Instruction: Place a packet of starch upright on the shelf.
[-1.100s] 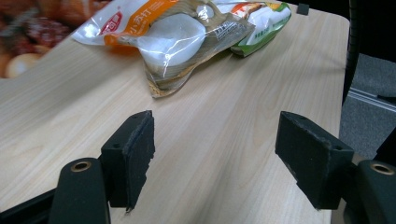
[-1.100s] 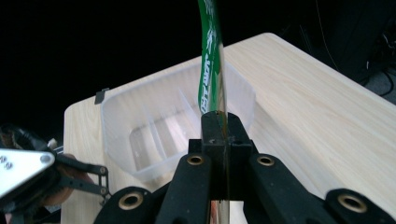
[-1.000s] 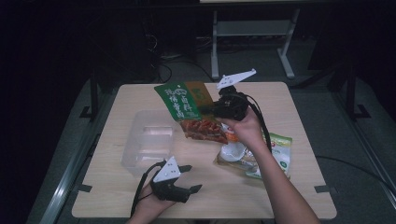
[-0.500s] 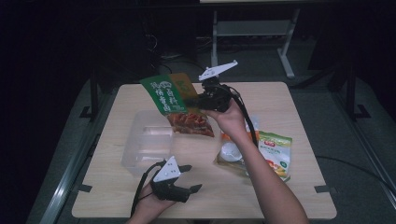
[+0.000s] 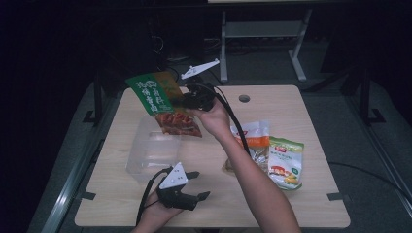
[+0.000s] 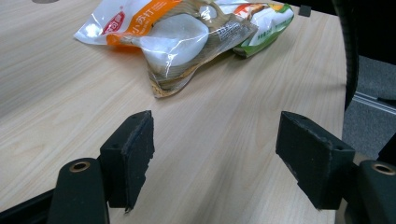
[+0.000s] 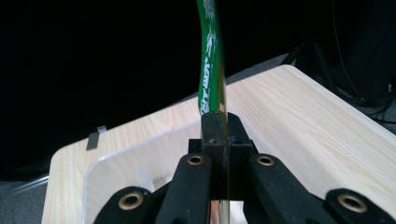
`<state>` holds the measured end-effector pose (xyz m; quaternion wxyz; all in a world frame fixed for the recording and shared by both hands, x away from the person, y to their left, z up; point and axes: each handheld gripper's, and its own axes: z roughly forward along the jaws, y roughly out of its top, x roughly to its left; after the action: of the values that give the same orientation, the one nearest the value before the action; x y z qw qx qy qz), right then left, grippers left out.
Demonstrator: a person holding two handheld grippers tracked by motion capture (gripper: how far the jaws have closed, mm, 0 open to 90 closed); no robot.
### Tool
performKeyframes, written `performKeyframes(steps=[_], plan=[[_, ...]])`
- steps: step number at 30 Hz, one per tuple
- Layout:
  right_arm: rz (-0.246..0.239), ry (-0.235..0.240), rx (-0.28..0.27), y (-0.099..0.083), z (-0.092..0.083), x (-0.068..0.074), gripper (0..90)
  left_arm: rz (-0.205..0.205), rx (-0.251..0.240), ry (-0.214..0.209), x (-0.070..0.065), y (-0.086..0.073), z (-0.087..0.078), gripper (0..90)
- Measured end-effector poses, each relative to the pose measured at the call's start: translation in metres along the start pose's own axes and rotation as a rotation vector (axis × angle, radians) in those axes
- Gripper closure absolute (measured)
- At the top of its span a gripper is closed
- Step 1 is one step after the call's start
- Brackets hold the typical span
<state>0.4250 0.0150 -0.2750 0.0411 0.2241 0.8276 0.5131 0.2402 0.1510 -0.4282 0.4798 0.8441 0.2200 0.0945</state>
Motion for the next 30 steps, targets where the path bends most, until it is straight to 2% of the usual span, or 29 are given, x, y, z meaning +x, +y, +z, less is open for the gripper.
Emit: performKeyframes(steps=[6, 12, 13, 14, 16, 24, 27, 30], plan=[[0.024, 0.002, -0.002, 0.0, 0.028, -0.004, 89.3, 0.005, 0.009, 0.002, -0.001, 0.0, 0.0, 27.6], [0.035, -0.004, 0.006, -0.001, 0.055, -0.009, 89.3, -0.013, -0.007, -0.001, -0.001, -0.001, 0.0, 27.6], [0.041, -0.001, 0.01, -0.002, 0.064, -0.01, 89.3, -0.007, -0.005, 0.0, 0.0, -0.001, -0.001, 27.6], [0.041, -0.001, 0.01, -0.002, 0.064, -0.01, 89.3, -0.007, -0.005, 0.0, 0.0, -0.001, -0.001, 27.6], [0.052, -0.002, 0.017, -0.003, 0.077, -0.012, 89.3, 0.007, 0.0, 0.002, 0.001, -0.001, -0.002, 27.5], [0.092, -0.013, 0.01, -0.016, 0.098, -0.022, 89.3, -0.006, -0.012, 0.012, 0.001, -0.001, -0.003, 27.3], [0.103, -0.025, 0.009, -0.022, 0.1, -0.024, 89.3, -0.006, -0.013, 0.012, 0.001, -0.001, -0.003, 27.3], [0.139, -0.031, -0.006, -0.03, 0.099, -0.03, 89.1, 0.0, -0.006, 0.01, 0.001, -0.001, -0.002, 27.3]])
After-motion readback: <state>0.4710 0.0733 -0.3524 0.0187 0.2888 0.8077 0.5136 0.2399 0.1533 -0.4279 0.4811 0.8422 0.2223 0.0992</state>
